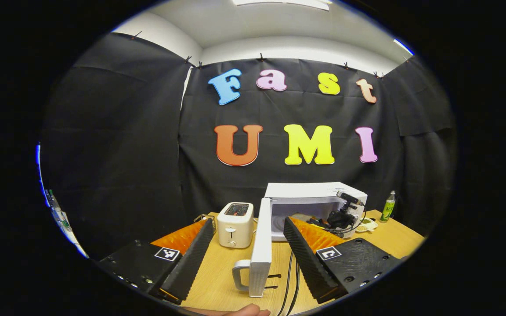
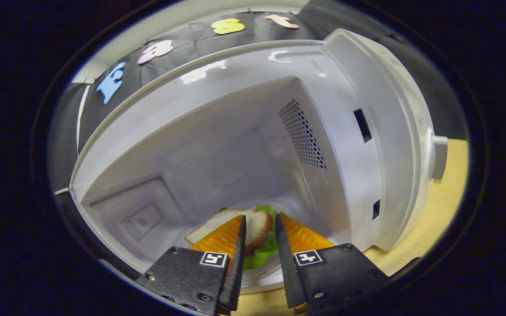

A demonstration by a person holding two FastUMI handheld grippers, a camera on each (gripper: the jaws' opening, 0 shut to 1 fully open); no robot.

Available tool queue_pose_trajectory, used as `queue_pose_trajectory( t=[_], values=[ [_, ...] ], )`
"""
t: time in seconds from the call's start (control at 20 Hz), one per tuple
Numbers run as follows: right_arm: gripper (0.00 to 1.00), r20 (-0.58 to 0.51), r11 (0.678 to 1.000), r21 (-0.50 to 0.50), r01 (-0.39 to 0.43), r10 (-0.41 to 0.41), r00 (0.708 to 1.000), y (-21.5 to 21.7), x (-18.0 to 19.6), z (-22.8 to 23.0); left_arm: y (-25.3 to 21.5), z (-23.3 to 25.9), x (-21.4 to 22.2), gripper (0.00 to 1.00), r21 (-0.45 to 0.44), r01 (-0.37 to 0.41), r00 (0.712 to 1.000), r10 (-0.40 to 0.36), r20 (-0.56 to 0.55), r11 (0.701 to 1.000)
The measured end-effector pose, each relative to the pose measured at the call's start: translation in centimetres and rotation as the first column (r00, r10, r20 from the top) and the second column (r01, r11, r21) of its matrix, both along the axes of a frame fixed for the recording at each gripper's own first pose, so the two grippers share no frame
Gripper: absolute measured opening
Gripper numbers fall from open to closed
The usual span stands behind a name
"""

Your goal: Open the microwave oven with the left hand, put the food in, and close the microwave oven.

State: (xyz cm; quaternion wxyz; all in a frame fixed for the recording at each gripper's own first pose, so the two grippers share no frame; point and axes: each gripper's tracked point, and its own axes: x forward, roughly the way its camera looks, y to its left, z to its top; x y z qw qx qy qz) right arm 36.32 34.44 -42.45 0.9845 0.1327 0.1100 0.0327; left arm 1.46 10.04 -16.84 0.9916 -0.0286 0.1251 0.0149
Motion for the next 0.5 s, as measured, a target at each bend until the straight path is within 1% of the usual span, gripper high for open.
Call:
queue_pose_trajectory(
  t=[0.05, 0.1, 0.15, 0.25, 0.3, 0.35, 0.45, 0.5],
  values=[
    [0.39, 0.029, 0.998, -0.057, -0.004, 0.005, 1.000, 0.0, -0.3, 0.2, 0.2, -0.3, -0.3, 0.97, -0.006, -0.007, 1.000, 0.006, -0.009, 1.000],
    [0.63, 0.059, 0.994, -0.110, -0.008, 0.015, 0.998, 0.1, -0.6, 0.6, 0.5, -0.3, -0.7, 0.97, -0.008, -0.010, 1.000, 0.009, -0.010, 1.000],
    [0.61, 0.090, 0.989, -0.148, -0.022, 0.036, 0.995, 0.6, -1.1, 1.1, 0.7, -0.1, -1.0, 0.97, -0.009, -0.012, 1.000, 0.012, -0.011, 1.000],
    [0.88, 0.144, 0.973, -0.220, -0.074, 0.107, 0.984, 2.1, -2.7, 2.0, 1.4, 0.3, -1.9, 0.97, -0.015, -0.019, 1.000, 0.018, -0.006, 1.000],
    [0.95, 0.161, 0.962, -0.258, -0.085, 0.129, 0.979, 2.4, -3.1, 2.0, 1.8, 0.6, -2.3, 0.97, -0.016, -0.023, 1.000, 0.023, 0.004, 1.000],
    [0.93, 0.169, 0.956, -0.277, -0.099, 0.150, 0.974, 2.5, -4.2, 2.3, 2.3, 0.8, -2.7, 0.97, -0.015, -0.023, 1.000, 0.023, 0.009, 1.000],
    [0.93, 0.162, 0.952, -0.273, -0.142, 0.191, 0.968, 2.5, -6.2, 2.6, 3.6, 0.5, -3.6, 0.97, -0.007, -0.033, 0.999, 0.034, 0.012, 0.999],
    [0.93, 0.155, 0.953, -0.263, -0.151, 0.196, 0.968, 2.0, -7.3, 3.1, 4.2, 0.5, -3.8, 0.97, -0.001, -0.038, 0.999, 0.038, 0.017, 0.999]
  ],
)
